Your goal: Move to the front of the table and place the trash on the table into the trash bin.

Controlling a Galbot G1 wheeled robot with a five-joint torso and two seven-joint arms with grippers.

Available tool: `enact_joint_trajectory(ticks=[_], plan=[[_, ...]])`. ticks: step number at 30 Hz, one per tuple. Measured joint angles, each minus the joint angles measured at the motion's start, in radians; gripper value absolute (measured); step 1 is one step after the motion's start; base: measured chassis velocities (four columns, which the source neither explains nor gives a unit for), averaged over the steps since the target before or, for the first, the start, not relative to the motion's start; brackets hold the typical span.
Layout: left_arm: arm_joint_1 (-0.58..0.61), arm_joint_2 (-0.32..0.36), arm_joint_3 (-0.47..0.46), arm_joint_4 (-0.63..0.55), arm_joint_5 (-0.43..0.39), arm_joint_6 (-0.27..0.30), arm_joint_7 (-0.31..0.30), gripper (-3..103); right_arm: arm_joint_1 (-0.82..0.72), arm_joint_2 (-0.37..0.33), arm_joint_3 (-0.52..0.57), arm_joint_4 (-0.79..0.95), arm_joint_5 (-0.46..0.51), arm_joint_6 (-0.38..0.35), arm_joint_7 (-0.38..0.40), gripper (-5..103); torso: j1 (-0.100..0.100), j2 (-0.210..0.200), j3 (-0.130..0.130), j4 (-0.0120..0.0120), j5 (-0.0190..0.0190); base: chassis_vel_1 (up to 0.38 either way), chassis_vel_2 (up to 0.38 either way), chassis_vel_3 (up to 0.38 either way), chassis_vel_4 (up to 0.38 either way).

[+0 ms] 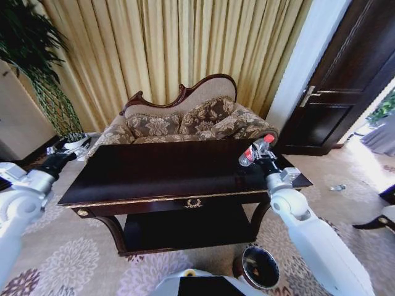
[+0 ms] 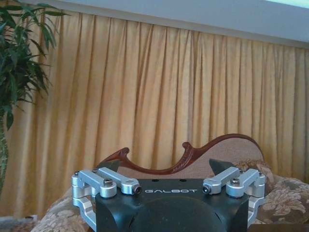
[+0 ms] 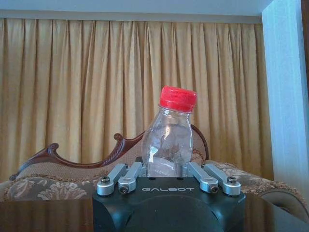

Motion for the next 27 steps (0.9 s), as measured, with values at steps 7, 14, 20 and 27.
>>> enact_joint_trajectory(ticks=[7,14,20,27], plan=[[-0.002,0.022,-0.008,-0.01,-0.029,0.027,-0.03,100,-0.006,0.008,-0.017,0.006,-0.01,0.002,0.007,28,0.0,0.0,0.0,0.0,0.0001,0.068,-0.071,-0.077,0.067],[0.0,0.015,0.012,-0.017,-0.011,0.025,-0.033,100,-0.012,0.012,-0.015,0.008,-0.017,0.013,0.005,28,0.0,0.0,0.0,0.0002,0.0,0.122,-0.123,-0.12,0.124],[0.001,0.014,0.02,-0.02,-0.007,0.024,-0.033,100,-0.014,0.014,-0.014,0.005,-0.027,0.022,0.002,28,0.0,0.0,0.0,0.0001,0.0001,0.13,-0.126,-0.126,0.126],[-0.004,0.01,0.038,-0.02,-0.012,0.024,-0.036,100,-0.014,0.013,-0.026,0.005,-0.03,0.023,0.0,28,0.0,0.0,0.0,0.0,0.0001,0.099,-0.092,-0.093,0.098]])
